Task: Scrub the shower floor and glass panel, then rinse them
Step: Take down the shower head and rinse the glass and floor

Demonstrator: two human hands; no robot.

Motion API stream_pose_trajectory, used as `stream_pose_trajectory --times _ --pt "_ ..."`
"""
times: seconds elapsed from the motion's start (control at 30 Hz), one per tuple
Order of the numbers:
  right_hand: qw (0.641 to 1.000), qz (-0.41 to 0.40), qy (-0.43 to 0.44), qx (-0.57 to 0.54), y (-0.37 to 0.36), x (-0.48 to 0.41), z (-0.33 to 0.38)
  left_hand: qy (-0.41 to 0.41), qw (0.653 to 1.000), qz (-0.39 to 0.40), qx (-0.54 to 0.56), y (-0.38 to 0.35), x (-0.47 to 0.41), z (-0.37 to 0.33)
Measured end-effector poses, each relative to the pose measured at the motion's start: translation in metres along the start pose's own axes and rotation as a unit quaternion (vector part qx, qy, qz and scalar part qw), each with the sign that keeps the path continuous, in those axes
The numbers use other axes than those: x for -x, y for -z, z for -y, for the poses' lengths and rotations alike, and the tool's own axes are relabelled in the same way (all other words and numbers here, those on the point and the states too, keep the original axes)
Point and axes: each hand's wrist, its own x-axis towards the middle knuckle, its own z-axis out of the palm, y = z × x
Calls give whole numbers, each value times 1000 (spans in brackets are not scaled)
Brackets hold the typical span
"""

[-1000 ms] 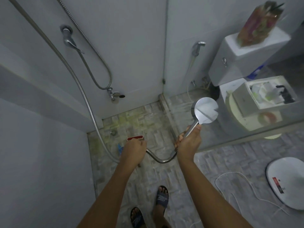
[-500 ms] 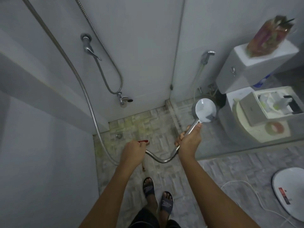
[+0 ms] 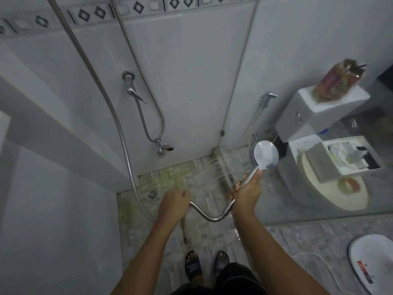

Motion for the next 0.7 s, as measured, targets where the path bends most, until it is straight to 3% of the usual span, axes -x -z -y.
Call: stream_pose_trajectory --times 0.27,0.7 --pt "997 13 65 35 -29 -45 19 37 999 4 28 -6 -40 -25" --pt "994 71 49 72 -87 -137 51 94 994 -8 57 -12 -109 -75"
